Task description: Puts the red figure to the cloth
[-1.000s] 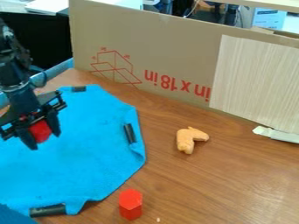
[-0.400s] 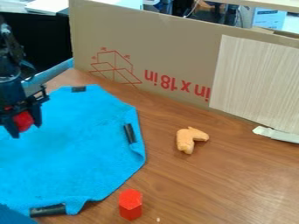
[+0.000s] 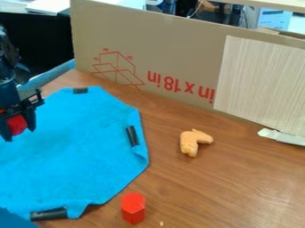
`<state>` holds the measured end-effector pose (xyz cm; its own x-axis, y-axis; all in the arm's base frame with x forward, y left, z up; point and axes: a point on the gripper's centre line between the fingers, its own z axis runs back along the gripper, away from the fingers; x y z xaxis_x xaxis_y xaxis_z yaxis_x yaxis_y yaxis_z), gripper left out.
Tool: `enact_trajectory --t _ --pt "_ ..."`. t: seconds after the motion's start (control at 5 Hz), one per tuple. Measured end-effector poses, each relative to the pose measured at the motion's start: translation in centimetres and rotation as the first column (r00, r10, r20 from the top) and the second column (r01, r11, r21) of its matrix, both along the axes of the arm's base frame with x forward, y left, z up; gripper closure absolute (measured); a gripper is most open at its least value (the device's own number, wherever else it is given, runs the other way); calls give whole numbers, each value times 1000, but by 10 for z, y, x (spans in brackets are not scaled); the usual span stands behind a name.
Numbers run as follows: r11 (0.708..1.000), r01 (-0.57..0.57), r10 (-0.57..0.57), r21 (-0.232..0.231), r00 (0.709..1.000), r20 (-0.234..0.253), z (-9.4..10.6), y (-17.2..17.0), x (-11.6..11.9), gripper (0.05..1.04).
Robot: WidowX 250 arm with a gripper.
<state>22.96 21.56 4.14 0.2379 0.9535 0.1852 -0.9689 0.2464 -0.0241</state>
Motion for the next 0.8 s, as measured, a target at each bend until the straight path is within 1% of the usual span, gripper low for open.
enact_trajectory --t 0.2,0.4,0.6,0.8 --pt "1000 -9 9 -4 999 -32 -1 4 1 427" --pt "1000 -6 7 14 999 -37 0 7 0 140" --pt "1000 8 -7 10 998 -63 0 6 -3 76" --pt "999 32 -31 6 994 -101 3 2 -3 81"
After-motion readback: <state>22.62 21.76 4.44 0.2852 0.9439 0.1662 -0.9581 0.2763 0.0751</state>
